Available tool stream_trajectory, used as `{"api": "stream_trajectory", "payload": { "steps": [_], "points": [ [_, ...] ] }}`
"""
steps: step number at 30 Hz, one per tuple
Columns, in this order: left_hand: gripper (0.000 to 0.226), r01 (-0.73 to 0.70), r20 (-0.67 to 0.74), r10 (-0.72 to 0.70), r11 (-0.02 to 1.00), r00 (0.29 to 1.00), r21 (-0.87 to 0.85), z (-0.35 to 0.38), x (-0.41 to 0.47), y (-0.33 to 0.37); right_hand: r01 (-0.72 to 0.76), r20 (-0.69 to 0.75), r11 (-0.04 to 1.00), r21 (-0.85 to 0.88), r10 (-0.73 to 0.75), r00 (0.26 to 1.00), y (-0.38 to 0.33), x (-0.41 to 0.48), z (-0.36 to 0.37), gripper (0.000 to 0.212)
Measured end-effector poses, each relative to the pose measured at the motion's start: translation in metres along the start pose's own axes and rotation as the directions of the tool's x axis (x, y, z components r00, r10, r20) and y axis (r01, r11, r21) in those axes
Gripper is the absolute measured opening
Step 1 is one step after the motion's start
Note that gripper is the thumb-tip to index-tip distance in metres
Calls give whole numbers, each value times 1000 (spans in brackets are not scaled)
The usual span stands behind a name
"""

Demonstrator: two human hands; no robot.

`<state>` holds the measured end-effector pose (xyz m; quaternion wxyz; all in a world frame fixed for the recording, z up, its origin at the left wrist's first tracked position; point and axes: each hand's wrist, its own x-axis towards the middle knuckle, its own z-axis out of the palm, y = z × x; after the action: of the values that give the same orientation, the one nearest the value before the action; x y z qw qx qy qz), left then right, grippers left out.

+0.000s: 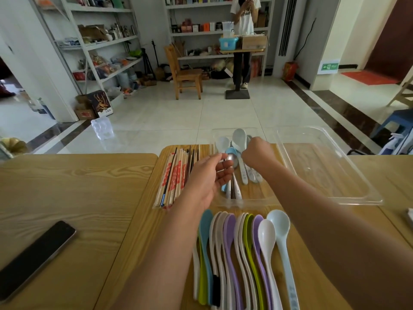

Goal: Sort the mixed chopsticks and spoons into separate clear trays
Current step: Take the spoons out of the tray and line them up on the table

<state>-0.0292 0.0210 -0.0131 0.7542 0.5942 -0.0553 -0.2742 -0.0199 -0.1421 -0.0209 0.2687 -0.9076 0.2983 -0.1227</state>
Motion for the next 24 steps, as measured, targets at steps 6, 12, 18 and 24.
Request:
{"api": "stream_trajectory", "payload": {
  "steps": [6, 12, 18, 24],
  "points": [
    [22, -10, 60, 17, 994, 998, -109, 12, -65, -17, -136, 28, 937, 321, 134, 991, 30, -79, -50, 21],
    [25, 101, 84, -97, 994, 992, -46, 25, -113, -76, -238, 127, 829, 506, 202, 971, 88, -220, -57, 25],
    [24, 131, 111, -131, 991, 985, 13, 35, -130, -89, -318, 218, 852, 417, 245, 945, 115, -252, -24, 19],
    [25, 145, 99, -149, 988, 984, 52, 35, -135, -90, -323, 165, 867, 379, 280, 946, 114, -241, -16, 21]
  ]
}}
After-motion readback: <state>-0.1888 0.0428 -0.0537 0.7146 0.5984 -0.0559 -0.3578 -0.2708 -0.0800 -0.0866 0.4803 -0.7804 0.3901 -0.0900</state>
